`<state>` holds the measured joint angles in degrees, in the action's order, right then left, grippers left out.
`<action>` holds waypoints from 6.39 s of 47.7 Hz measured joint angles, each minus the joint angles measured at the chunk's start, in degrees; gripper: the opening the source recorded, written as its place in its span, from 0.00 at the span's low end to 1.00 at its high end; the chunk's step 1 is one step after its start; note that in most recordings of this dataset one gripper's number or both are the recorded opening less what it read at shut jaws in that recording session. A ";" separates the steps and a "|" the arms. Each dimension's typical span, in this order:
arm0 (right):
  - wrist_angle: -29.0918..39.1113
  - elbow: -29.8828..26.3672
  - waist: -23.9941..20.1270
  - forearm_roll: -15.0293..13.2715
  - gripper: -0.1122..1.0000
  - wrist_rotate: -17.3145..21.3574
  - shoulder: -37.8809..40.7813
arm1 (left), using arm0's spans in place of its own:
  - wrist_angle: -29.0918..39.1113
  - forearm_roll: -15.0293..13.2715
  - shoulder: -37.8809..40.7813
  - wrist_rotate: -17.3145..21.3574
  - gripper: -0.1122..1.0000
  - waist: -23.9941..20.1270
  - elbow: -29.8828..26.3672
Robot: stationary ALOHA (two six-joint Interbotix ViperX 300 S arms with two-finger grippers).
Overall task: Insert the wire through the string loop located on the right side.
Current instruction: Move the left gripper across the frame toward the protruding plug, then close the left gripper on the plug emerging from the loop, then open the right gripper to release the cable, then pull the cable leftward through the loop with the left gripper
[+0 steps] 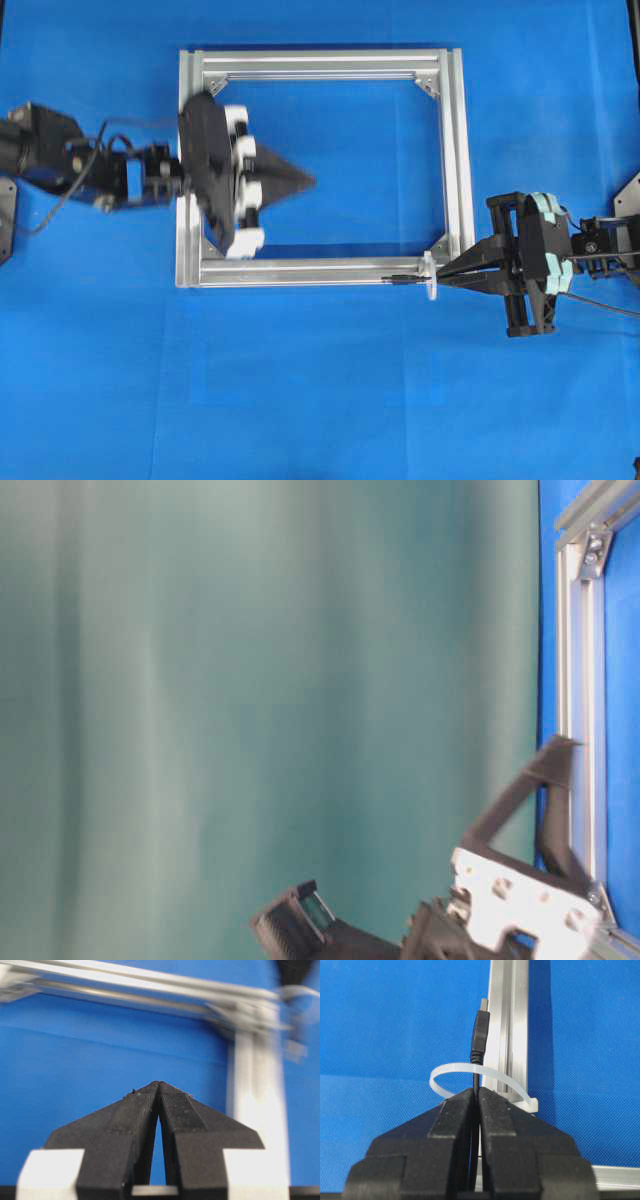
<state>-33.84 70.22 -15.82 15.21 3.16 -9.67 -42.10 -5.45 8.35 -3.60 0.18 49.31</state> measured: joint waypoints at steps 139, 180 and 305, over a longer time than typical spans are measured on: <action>-0.18 0.00 0.00 0.09 0.07 -0.09 0.00 | 19.86 0.35 14.33 0.88 0.89 7.21 -26.63; -0.18 0.00 0.09 0.09 0.07 -0.09 0.00 | 19.95 0.35 15.73 0.62 0.88 7.21 -27.16; 2.90 0.00 0.70 -0.09 0.97 -1.85 0.00 | 17.67 0.35 -28.74 -4.57 0.17 10.02 25.66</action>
<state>-30.94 70.22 -15.12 15.12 1.32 -9.67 -24.43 -5.10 -20.39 -8.17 10.20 74.97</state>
